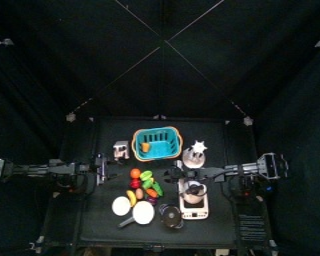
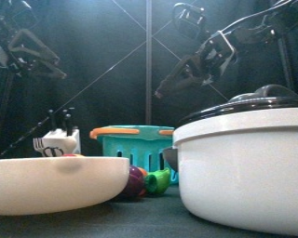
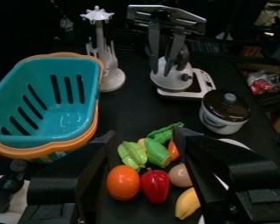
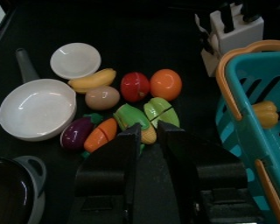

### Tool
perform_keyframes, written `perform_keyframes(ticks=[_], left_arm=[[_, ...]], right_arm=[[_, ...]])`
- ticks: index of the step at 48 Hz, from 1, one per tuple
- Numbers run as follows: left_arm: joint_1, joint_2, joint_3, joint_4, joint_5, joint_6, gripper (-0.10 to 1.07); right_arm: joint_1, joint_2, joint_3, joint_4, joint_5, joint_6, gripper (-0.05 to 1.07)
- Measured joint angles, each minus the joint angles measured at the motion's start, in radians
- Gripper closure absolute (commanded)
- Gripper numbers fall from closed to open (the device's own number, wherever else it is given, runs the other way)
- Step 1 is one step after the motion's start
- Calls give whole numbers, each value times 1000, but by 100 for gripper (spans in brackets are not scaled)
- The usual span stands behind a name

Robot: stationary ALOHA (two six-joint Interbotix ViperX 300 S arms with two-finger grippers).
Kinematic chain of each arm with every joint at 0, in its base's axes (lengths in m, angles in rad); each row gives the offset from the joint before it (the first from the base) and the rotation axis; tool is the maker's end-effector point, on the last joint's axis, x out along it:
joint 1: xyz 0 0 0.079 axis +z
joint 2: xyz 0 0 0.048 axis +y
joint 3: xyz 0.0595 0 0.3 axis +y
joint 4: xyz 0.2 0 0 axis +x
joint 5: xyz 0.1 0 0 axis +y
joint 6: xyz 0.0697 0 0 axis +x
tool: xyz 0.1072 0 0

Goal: Grab teapot handle

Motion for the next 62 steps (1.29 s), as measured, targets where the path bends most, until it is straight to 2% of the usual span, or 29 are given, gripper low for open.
perform_keyframes(ticks=[16, 26, 30, 40, 48, 54, 62], left_arm=[[2, 0, 3, -5, 0, 0, 8], [-12, 0, 12, -72, 0, -2, 8], [-40, 3, 17, -120, 2, -3, 8], [-169, 63, 21, -196, 23, -5, 7], [-216, 133, -5, -261, 74, -5, 7], [-222, 156, -31, -281, 110, -6, 7], [-225, 184, -46, -267, 106, -5, 7]], right_arm=[[0, 0, -14, 0, 0, 0, 37], [8, 8, -15, 12, 0, 2, 37], [20, 9, -15, 17, 0, 0, 37], [28, 9, -15, 26, 0, 2, 37], [28, 9, -15, 41, 5, 3, 37], [31, -8, -12, 72, 52, 3, 36], [48, -110, -5, 152, 199, 3, 36]])
